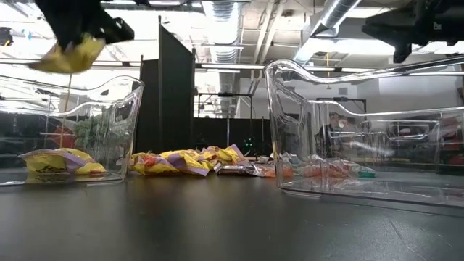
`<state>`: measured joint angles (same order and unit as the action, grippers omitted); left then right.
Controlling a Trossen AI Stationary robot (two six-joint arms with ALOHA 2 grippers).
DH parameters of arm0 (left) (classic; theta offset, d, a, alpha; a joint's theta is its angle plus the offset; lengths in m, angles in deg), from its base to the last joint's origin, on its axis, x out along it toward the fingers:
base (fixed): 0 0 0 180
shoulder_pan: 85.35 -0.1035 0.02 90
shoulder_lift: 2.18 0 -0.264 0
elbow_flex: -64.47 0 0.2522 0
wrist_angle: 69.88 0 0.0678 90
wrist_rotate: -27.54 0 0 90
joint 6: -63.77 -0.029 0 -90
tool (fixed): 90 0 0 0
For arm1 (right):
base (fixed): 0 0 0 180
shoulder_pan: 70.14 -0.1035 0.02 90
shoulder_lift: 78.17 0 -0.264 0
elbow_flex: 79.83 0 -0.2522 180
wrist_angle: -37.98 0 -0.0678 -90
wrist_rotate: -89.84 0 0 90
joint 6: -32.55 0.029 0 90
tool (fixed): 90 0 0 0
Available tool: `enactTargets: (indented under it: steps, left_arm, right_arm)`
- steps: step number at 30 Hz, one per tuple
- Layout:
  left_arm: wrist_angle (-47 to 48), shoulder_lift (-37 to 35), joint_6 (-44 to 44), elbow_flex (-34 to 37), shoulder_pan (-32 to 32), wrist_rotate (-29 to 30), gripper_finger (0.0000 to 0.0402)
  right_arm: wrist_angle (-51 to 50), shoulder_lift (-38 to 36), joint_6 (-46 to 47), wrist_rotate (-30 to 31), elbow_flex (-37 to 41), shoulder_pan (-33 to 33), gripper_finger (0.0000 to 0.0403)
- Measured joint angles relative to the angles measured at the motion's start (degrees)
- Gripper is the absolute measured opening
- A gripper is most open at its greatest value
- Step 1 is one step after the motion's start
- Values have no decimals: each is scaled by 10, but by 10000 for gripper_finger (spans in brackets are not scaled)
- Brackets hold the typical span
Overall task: Sort candy
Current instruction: Put the yellow candy in the bottom left transparent container, then put the green candy in the top right transparent container
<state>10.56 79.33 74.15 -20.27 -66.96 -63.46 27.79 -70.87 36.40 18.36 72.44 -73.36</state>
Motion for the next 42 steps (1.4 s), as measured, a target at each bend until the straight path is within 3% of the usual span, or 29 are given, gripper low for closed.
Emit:
enactTargets:
  steps: [4,7,14,17,20,26,33,39,42]
  left_arm:
    - [5,66,15,0,18,11,10]
    - [5,108,25,0,25,17,34]
    - [22,150,58,0,33,14,180]
    - [24,147,62,0,35,15,245]
    - [26,134,66,0,36,15,283]
    - [5,65,93,0,41,58,294]
    - [-41,-36,104,0,52,148,294]
    - [-37,-102,92,0,46,247,295]
    - [-38,-128,62,0,26,268,295]
  right_arm:
    - [-12,89,-28,0,-46,0,166]
    - [-62,168,-43,0,-99,6,203]
    - [-258,364,-83,-14,-268,68,248]
    - [-320,454,-126,-57,-340,107,248]
    - [-362,541,-171,-115,-401,153,248]
    - [-427,691,-246,-180,-474,255,248]
    - [-431,780,-291,-258,-497,349,248]
    - [-529,840,-303,-279,-499,362,244]
    - [-544,858,-305,-280,-498,347,234]
